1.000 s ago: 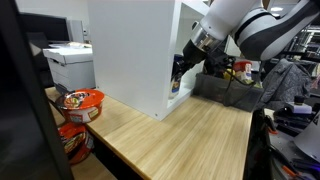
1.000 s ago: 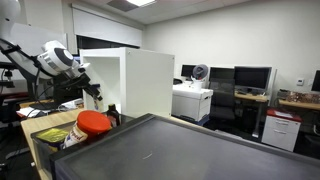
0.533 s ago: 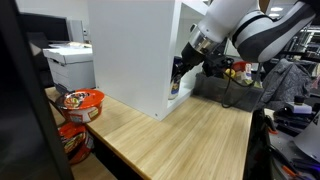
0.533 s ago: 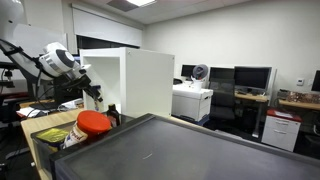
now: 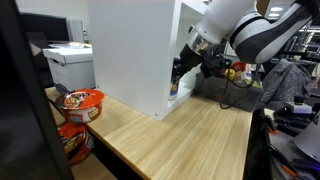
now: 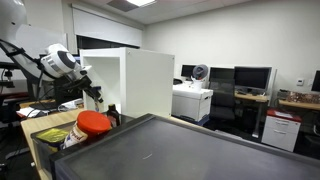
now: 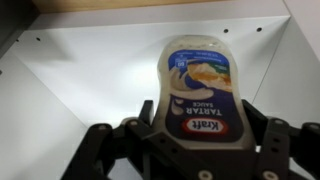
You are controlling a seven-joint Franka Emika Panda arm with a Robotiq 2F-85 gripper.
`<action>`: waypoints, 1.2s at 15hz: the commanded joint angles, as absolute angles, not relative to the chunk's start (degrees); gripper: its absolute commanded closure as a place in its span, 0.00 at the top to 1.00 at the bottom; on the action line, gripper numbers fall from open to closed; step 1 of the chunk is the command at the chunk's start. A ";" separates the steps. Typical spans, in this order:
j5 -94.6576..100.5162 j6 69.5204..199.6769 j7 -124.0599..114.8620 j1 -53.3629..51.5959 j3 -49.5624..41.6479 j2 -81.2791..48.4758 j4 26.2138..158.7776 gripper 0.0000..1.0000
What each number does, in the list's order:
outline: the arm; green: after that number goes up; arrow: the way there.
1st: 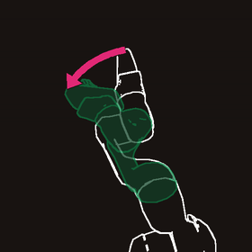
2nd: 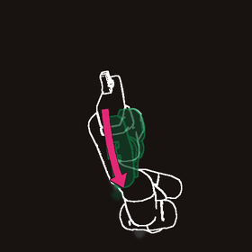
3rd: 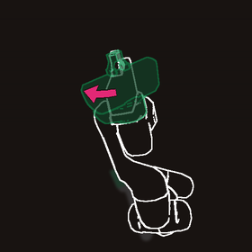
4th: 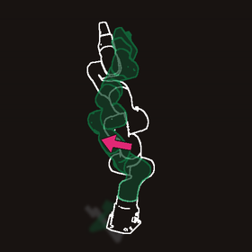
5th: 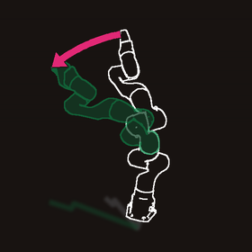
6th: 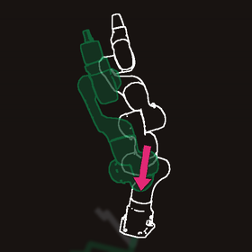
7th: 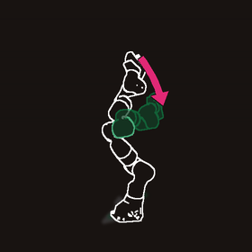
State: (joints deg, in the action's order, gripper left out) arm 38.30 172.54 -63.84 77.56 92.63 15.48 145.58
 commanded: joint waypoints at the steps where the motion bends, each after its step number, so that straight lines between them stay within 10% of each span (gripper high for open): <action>1: 37.72 173.92 -63.85 80.17 94.73 14.55 145.20 0.96; 18: 38.27 173.63 -63.46 80.93 93.65 13.59 144.23 1.00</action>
State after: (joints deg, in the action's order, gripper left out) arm 38.28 172.67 -63.84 80.83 94.30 15.42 144.01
